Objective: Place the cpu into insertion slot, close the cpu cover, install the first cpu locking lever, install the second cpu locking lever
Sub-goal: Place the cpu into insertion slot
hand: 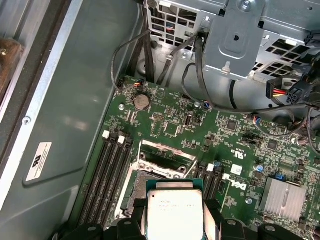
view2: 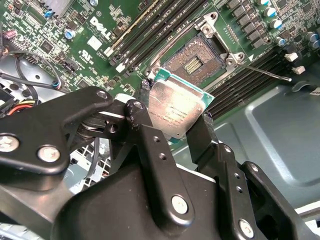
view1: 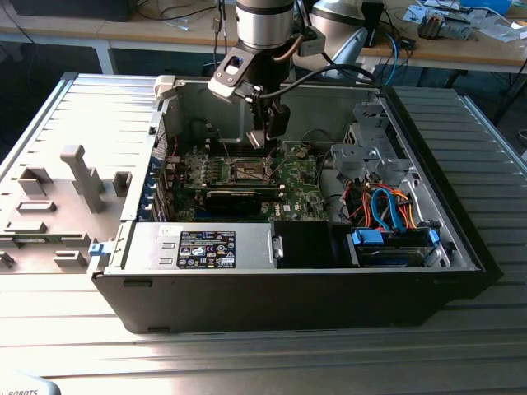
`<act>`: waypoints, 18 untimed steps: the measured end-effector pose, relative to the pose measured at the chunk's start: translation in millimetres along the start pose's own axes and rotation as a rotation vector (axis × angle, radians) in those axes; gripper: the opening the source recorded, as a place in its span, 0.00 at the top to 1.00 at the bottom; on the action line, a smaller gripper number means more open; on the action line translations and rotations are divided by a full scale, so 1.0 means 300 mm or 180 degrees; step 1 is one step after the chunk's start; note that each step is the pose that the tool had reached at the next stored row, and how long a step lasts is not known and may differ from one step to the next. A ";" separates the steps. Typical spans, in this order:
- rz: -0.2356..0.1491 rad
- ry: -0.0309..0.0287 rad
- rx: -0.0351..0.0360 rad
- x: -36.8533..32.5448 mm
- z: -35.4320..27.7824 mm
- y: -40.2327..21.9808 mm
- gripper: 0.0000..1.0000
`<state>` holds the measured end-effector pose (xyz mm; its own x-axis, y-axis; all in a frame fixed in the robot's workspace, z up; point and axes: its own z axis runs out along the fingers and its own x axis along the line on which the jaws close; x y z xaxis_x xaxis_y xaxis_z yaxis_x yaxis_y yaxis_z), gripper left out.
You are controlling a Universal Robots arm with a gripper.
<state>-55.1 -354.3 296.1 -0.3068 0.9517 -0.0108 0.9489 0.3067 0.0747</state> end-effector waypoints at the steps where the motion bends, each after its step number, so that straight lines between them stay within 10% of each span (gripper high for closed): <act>1: 0.0008 -0.0002 0.0001 0.000 0.000 0.000 0.46; 18: 0.0104 -0.0034 0.0010 0.000 0.002 0.000 0.46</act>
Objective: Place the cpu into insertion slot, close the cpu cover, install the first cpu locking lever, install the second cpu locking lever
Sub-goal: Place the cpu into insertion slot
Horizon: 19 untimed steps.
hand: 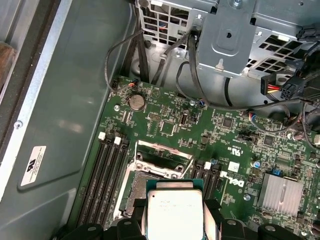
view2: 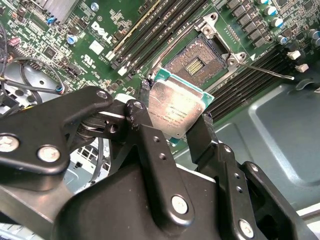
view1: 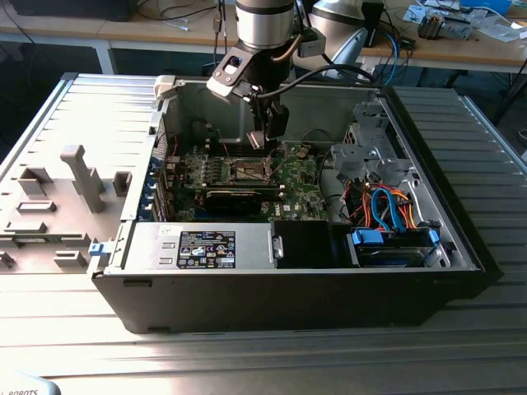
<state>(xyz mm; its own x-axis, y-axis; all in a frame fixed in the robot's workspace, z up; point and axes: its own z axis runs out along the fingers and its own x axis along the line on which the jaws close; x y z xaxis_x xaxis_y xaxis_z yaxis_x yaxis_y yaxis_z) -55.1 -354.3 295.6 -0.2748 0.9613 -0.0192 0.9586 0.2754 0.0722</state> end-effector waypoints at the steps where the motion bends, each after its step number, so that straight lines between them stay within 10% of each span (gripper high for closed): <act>1: 0.0006 -0.0002 0.0000 0.000 0.000 0.000 0.46; 19: 0.0116 -0.0027 0.0008 0.000 0.002 0.000 0.46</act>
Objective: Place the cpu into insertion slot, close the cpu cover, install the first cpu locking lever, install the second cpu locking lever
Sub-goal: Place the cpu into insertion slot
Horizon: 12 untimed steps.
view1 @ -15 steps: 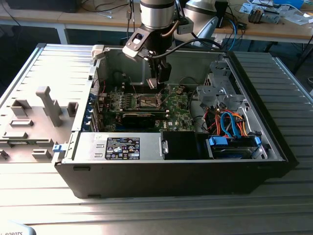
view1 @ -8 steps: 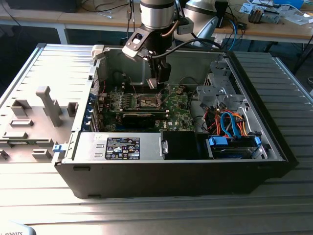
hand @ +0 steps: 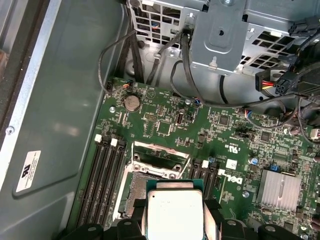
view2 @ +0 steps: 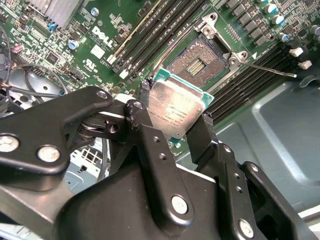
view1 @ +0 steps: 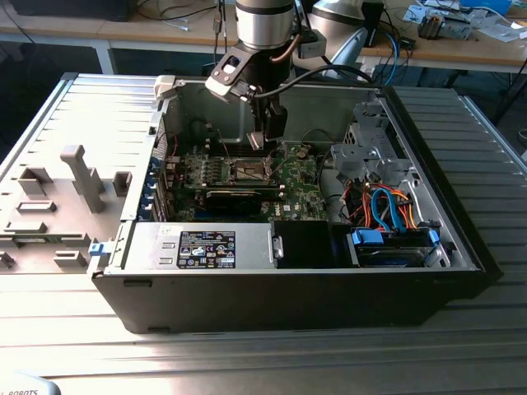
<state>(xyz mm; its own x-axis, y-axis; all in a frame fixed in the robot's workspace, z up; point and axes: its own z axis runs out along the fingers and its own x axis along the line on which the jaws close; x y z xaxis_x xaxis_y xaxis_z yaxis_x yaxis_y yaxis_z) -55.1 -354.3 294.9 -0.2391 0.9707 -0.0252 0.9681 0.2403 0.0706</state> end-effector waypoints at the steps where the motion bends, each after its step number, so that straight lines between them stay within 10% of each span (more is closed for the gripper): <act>1: 0.0008 -0.0002 0.0001 0.000 0.000 0.000 0.46; 12: 0.0060 -0.0017 0.0005 0.000 0.001 0.000 0.46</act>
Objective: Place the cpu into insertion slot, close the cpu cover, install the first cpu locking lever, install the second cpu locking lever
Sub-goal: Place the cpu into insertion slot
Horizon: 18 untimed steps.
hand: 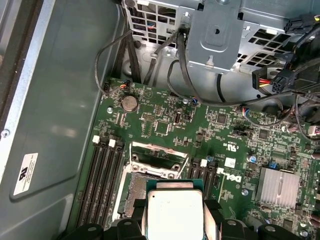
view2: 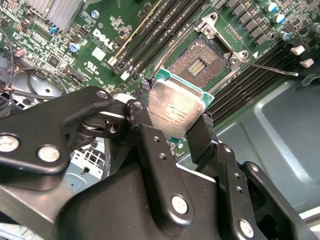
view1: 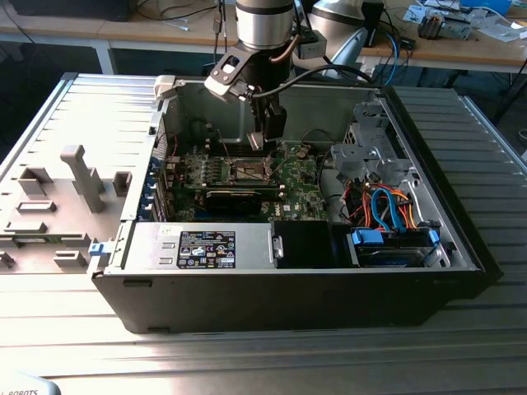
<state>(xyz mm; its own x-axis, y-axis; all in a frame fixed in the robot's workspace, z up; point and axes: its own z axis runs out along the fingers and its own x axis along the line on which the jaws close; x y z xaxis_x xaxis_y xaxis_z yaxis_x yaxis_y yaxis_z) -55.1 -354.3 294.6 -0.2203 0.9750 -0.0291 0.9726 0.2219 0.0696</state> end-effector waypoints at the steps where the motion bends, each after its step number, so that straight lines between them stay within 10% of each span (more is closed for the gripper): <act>1: 0.0006 -0.0003 0.0001 0.000 0.000 0.000 0.46; 18: 0.0084 -0.0073 0.0018 0.000 0.002 0.000 0.46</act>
<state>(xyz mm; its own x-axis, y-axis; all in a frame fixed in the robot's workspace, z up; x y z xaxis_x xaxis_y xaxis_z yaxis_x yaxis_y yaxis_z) -55.2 -354.3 294.0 -0.1927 0.9800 -0.0500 0.9785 0.1958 0.0652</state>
